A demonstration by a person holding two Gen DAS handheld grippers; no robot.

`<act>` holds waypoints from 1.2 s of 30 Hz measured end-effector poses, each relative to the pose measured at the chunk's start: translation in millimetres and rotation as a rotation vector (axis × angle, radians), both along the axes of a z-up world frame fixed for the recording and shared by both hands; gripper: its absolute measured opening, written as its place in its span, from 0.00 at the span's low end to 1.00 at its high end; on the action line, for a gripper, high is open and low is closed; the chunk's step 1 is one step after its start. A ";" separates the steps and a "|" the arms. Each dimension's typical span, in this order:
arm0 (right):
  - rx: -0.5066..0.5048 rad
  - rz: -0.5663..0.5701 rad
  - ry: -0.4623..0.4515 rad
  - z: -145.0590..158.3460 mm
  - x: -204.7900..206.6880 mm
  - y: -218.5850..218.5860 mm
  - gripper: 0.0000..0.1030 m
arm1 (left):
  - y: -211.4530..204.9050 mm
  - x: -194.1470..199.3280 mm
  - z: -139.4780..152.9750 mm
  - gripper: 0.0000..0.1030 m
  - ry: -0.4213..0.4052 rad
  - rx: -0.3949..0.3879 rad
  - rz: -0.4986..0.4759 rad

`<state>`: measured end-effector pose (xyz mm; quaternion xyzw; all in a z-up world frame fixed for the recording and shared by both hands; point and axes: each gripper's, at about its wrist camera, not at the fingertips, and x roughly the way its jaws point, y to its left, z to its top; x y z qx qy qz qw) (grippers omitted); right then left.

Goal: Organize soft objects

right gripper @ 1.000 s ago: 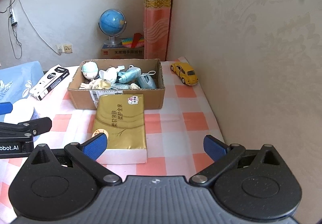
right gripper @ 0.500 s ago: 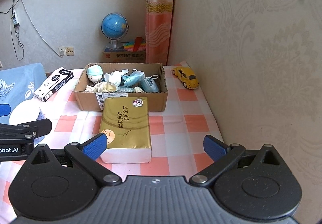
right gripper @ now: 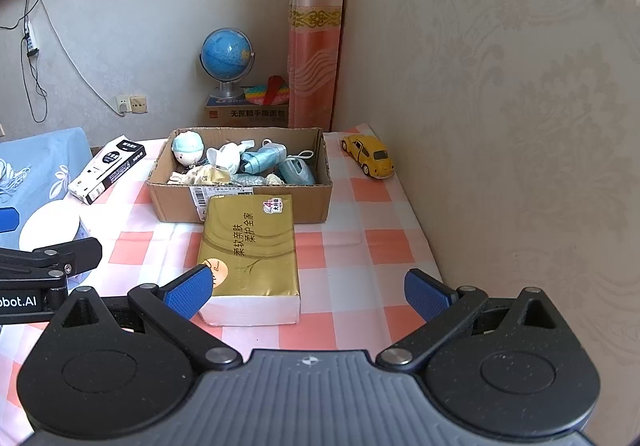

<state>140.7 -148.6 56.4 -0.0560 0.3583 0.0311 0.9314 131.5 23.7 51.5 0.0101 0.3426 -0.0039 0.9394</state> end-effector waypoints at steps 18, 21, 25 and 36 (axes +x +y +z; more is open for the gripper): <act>0.006 -0.006 -0.006 0.0 -0.3 -2.9 1.00 | -5.4 -1.8 2.3 0.99 -0.003 0.002 -0.002; 0.006 -0.003 -0.006 0.1 -0.7 -2.7 1.00 | -5.9 -1.9 2.6 0.99 -0.003 0.003 -0.003; 0.006 -0.005 -0.009 0.3 -1.0 -3.4 1.00 | -7.1 -2.2 2.9 0.99 -0.004 0.004 -0.005; 0.004 -0.004 -0.011 1.0 -1.5 -4.0 1.00 | -7.8 -2.4 3.2 0.99 -0.004 0.005 -0.005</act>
